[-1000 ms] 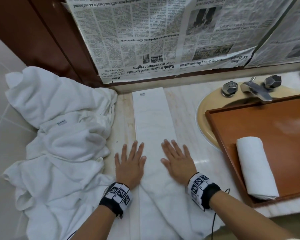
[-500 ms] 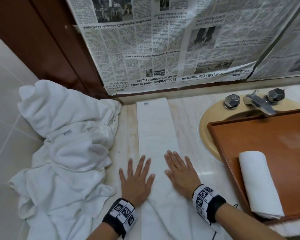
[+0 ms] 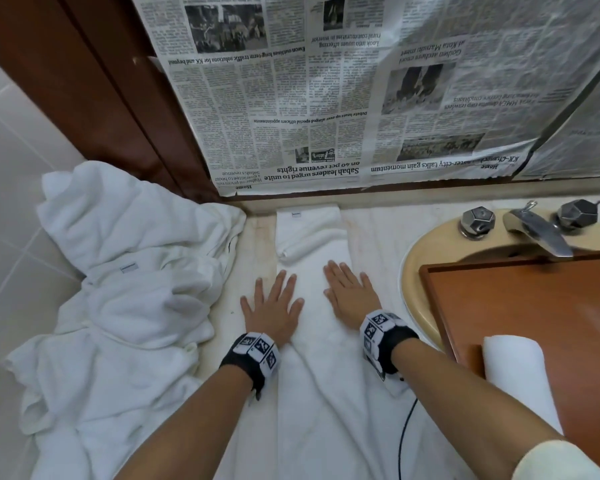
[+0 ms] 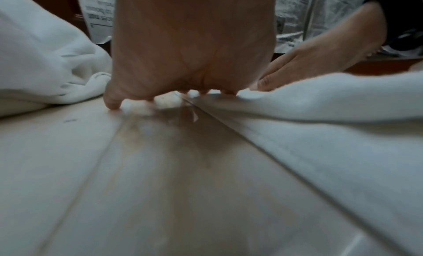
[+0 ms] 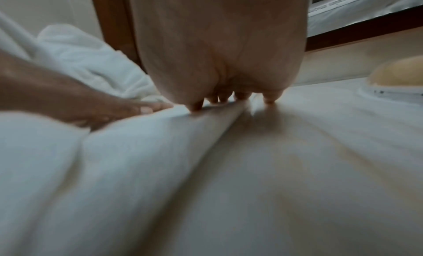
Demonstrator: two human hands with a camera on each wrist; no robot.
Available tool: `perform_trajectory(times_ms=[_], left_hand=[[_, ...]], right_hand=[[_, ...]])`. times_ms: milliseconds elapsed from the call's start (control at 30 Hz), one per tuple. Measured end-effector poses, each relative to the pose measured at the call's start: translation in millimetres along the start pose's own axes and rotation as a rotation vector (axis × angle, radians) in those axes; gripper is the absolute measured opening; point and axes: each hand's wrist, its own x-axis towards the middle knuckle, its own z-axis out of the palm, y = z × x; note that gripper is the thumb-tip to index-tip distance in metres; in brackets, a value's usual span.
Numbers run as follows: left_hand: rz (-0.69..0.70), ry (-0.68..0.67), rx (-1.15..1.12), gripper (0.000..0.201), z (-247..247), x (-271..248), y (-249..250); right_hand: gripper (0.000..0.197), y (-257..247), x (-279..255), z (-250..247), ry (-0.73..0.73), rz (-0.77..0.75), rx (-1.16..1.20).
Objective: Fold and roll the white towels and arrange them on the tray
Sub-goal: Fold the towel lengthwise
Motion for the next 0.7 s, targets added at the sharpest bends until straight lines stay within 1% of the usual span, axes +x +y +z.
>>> perform_trajectory(times_ms=[67,133,233,367,467,567,667,700], left_hand=[[0.021,0.019,-0.051,0.058,-3.3,-2.9,0.0],[0.086,0.063,-0.112,0.056,-5.2,-14.6,-3.5],[0.192,0.078,-0.16,0.045,-3.6,-39.7,-10.8],[0.245,0.085,-0.123,0.037,8.1,-64.3,-21.5],[0.276,0.107,-0.121,0.034,10.9,-68.4,-21.9],[0.299,0.079,-0.067,0.035,13.7,-70.6,-17.9],[0.321,0.078,-0.113,0.027,16.0,-75.7,-15.4],[0.334,0.082,-0.148,0.023,16.0,-77.5,-15.3]], right_hand=[[0.056,2.1,0.1,-5.8,0.006,-0.01,0.074],[0.056,5.9,-13.5,-8.4,0.032,-0.022,0.18],[0.052,10.8,-55.4,-3.7,0.049,-0.022,0.282],[0.037,11.4,-116.6,19.2,0.062,-0.014,0.28],[0.033,7.4,-146.9,31.9,0.051,0.052,0.302],[0.027,-3.2,-163.7,37.0,0.049,0.141,0.351],[0.011,-19.9,-173.2,36.3,0.054,0.226,0.348],[0.01,-25.8,-178.3,34.8,0.059,0.257,0.336]])
